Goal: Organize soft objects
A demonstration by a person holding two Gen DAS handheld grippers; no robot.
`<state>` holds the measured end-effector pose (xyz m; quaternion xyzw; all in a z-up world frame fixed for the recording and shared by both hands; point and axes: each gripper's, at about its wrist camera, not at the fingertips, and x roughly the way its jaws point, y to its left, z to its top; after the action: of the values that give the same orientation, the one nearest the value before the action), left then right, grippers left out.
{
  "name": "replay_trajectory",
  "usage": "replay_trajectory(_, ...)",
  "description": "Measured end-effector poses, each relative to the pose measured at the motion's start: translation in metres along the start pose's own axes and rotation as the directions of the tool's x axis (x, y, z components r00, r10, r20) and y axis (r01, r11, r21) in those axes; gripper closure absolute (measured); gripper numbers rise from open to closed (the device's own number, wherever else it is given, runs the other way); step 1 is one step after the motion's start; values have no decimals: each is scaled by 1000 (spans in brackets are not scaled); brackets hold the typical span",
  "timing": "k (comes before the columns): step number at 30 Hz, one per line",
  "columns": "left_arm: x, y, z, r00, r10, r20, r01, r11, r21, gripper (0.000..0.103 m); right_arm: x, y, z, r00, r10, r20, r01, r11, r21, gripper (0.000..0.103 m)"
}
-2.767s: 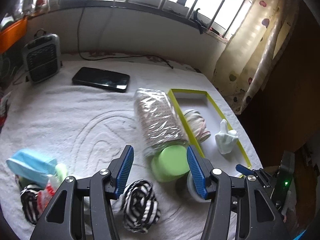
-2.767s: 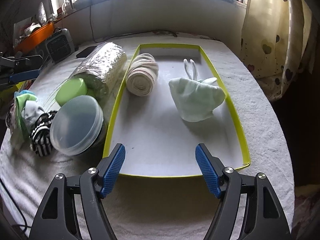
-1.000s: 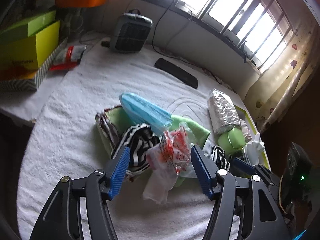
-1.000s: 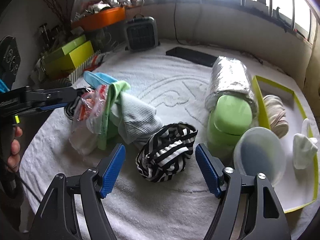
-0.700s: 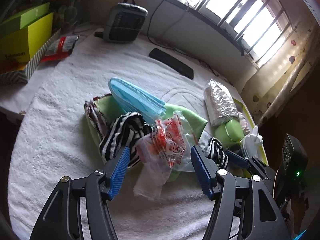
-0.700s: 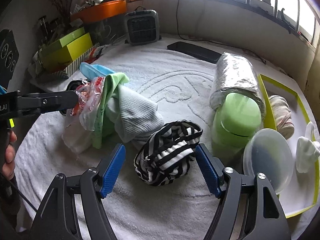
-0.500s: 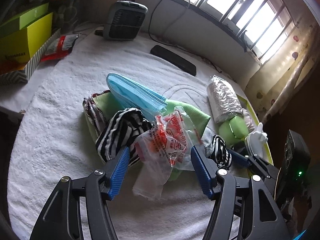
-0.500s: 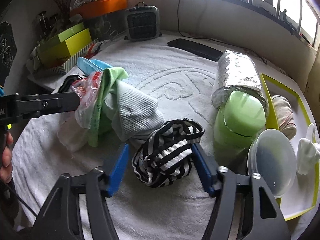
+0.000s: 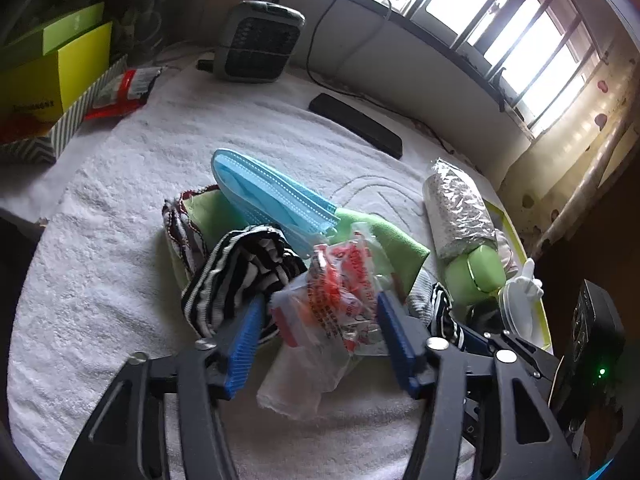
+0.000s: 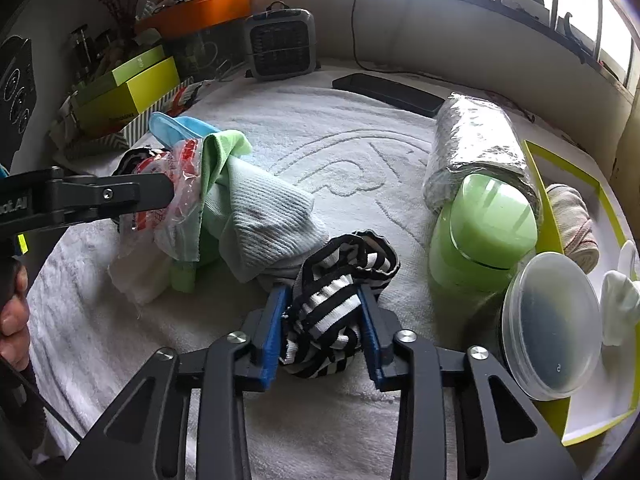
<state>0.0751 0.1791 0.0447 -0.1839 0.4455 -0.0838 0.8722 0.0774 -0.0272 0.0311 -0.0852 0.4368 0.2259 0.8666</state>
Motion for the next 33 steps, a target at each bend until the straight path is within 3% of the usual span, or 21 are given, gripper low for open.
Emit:
replay_trajectory(7,1,-3,-1,1000,12,4,-12,1000,20,67,-2,0,-1,1000,7,4,-7,1000,4,73)
replay_trajectory(14,-4,-3,-2,1000,23,21,-23,999,21,76,-5,-1,-1,1000,16,10,-16,1000,4,82)
replay_trajectory(33,-25,-1,-2,997,24,75,-25,1000,12,79,-16,-3,0,998,49,47,-49,999,14,90)
